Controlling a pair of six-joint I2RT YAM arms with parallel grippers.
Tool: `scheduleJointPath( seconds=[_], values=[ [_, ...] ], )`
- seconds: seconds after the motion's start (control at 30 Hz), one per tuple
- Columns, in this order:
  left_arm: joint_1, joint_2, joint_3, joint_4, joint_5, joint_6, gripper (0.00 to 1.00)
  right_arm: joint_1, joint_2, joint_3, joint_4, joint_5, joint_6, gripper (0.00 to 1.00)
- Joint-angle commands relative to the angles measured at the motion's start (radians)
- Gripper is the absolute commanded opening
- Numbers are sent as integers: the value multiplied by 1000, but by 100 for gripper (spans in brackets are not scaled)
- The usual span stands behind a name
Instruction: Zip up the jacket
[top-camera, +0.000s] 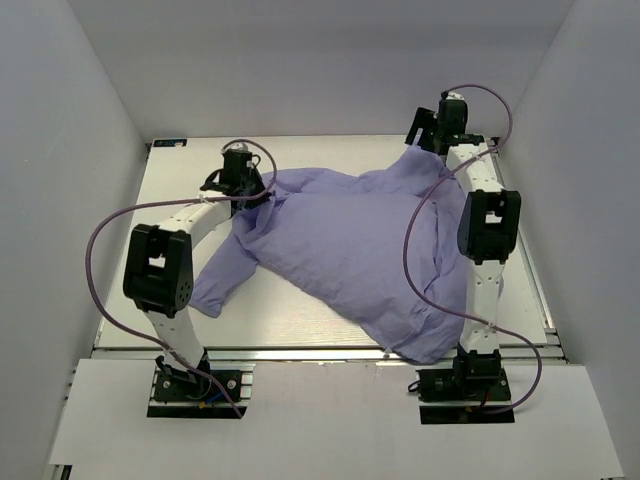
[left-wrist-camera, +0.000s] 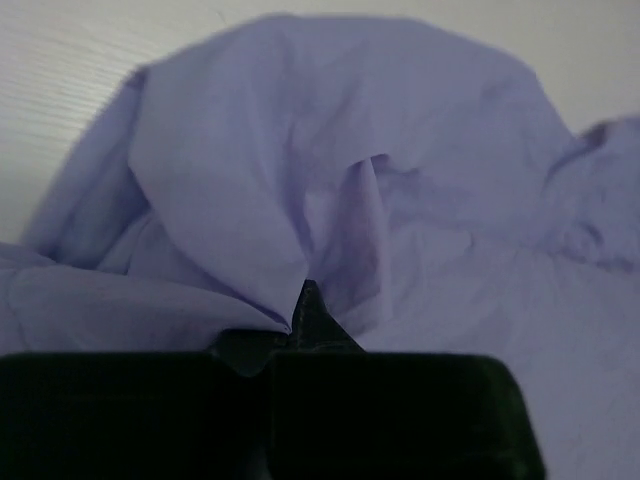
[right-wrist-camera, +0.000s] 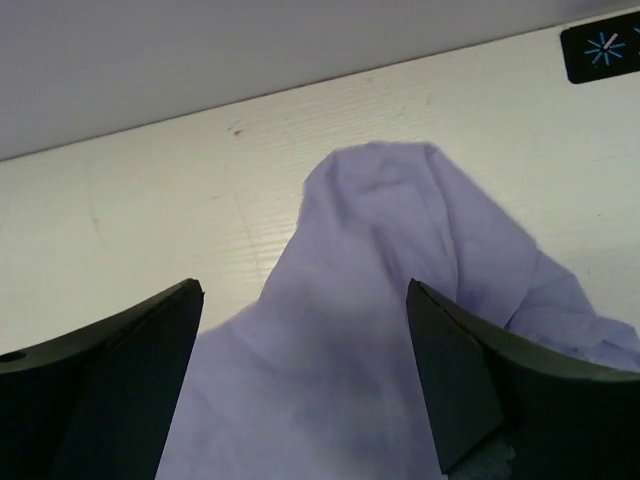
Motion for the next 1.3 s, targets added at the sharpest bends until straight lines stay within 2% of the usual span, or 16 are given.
scheduleJointPath(
  seconds=[0.0, 0.03, 0.13, 0.17, 0.2, 0.3, 0.37, 0.4, 0.47, 0.57, 0.73, 0.97, 1.1, 1.27],
  values=[
    [-9, -33, 36, 25, 193, 11, 5, -1, -177, -47, 104, -80, 6, 89],
    [-9, -35, 29, 14, 194, 11, 30, -2, -214, -66, 84, -99, -5, 89],
    [-9, -65, -10, -24, 177, 10, 65, 1, -289, -122, -2, -159, -34, 89],
    [-9, -81, -23, -41, 171, 7, 96, 1, -312, -164, -25, -168, -42, 89],
    [-9, -114, -35, -49, 161, 8, 98, 2, -334, -193, -48, -182, -43, 89],
    [-9, -180, -76, -96, 111, 8, 98, 4, -456, -389, -93, -197, -31, 89],
    [-9, -255, -102, -134, 80, 14, 98, 6, -576, -522, -48, -207, 5, 89],
    [-9, -304, -112, -150, 77, 14, 98, 9, -658, -660, 8, -228, 15, 89],
    [-9, -347, -144, -194, 31, 5, 98, 22, -728, -816, 44, -243, 41, 89],
    [-9, -415, -204, -233, -16, -18, 98, 53, -811, -889, 53, -234, 36, 89],
    [-8, -443, -239, -265, -60, -44, 98, 61, -780, -847, -1, -219, 33, 89],
    [-9, -383, -293, -152, 60, -23, 98, 61, -589, -695, -64, -86, 78, 89],
    [-9, -262, -256, -109, 124, 13, 98, 61, -429, -562, -94, -52, 82, 89],
    [-8, -115, -155, -104, 112, 28, 85, 62, -286, -376, -143, -1, 92, 88]
  ],
)
